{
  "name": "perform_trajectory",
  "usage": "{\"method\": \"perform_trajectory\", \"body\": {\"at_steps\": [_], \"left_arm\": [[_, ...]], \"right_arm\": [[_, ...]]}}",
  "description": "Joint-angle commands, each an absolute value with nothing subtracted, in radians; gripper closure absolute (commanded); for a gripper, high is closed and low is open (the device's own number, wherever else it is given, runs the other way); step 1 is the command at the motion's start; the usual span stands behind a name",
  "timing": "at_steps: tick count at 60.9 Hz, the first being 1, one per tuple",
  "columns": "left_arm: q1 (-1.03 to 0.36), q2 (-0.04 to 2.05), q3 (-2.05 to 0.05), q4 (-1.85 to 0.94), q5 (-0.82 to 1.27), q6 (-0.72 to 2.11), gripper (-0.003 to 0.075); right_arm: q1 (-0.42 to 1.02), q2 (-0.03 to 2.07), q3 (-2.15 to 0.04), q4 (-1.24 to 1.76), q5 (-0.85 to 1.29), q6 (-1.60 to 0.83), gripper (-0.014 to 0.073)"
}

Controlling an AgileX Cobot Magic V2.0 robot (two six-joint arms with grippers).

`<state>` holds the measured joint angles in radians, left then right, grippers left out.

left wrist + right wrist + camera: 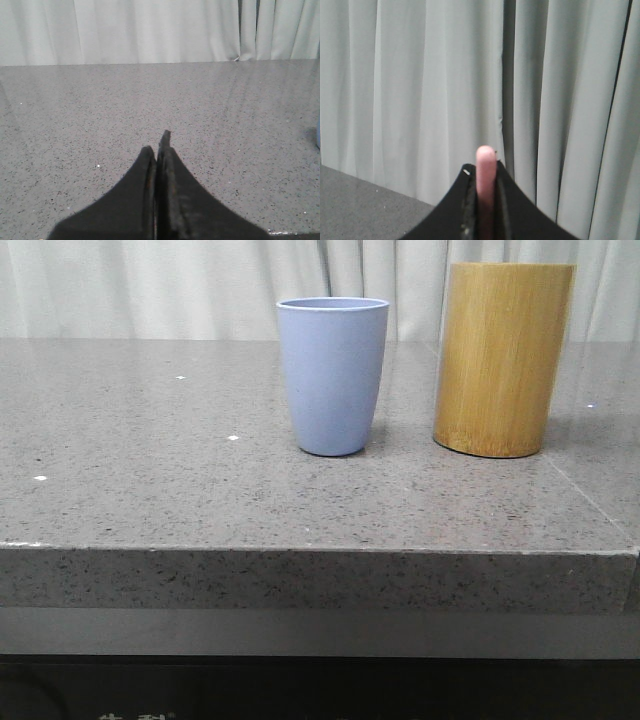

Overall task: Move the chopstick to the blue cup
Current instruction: 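Lift the pink stick out and move it over the blue cup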

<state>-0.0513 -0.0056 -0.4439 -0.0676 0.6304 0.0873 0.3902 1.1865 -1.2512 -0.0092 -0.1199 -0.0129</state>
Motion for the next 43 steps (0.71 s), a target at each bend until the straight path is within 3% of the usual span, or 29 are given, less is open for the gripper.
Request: {"method": "perform_trajectory", "body": {"at_steps": [1,26,43], "left_arm": [[-0.060,-0.010,-0.467,-0.080,0.542,0.088,0.0739],[-0.060,-0.010,-0.467,-0.080,0.538,0.088,0.0739],[-0.060,-0.010,-0.467,-0.080,0.538,0.088,0.0739]], "right_arm": [[0.391,1.167,-1.287,-0.015,-0.212,-0.018,0.0664],[0.597,1.331,-1.287,0.000,-0.313,-0.009,0.0664],[0.606,1.414,-1.287,0.025,-0.239,-0.006,0.0664]]}}
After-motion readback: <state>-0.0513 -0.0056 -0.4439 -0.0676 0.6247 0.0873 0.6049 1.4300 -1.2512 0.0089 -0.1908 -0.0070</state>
